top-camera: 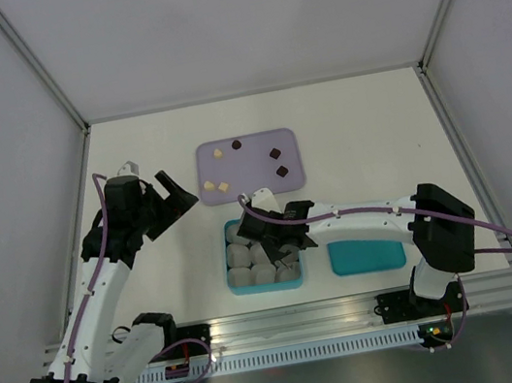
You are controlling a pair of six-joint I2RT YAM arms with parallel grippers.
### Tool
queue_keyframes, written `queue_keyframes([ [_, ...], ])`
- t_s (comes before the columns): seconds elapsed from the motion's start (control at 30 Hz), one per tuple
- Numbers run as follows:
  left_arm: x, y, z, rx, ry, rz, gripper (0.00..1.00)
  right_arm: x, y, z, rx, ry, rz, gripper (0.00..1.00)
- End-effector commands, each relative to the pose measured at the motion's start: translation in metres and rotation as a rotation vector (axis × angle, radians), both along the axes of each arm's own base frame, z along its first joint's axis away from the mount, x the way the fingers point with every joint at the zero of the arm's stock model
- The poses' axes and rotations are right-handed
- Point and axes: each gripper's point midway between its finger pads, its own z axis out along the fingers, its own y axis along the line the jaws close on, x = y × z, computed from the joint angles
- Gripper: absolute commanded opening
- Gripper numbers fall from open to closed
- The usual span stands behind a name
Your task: Pack the chocolate
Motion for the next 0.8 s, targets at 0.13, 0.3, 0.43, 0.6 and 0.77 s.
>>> queue_keyframes([
  [0.13, 0.0033, 0.0008, 0.0069, 0.018, -0.049, -0.014, 1.00, 0.0057, 0.0066, 0.0146, 0.064, -0.034, -0.023, 0.11],
  [0.3, 0.0032, 0.0008, 0.0058, 0.019, -0.046, -0.014, 1.00, 0.0063, 0.0090, 0.0143, 0.064, -0.032, -0.021, 0.12],
  [0.43, 0.0033, 0.0008, 0.0069, 0.018, -0.049, -0.014, 1.00, 0.0073, 0.0107, 0.0155, 0.062, -0.030, -0.030, 0.16],
  [0.6, 0.0032, 0.0008, 0.0058, 0.019, -0.044, -0.014, 1.00, 0.0088, 0.0088, 0.0171, 0.049, -0.034, -0.044, 0.25],
  [0.77, 0.0036, 0.0005, 0.0057, 0.018, -0.042, -0.015, 1.00, 0.0089, 0.0093, 0.0204, 0.057, -0.036, -0.048, 0.30],
])
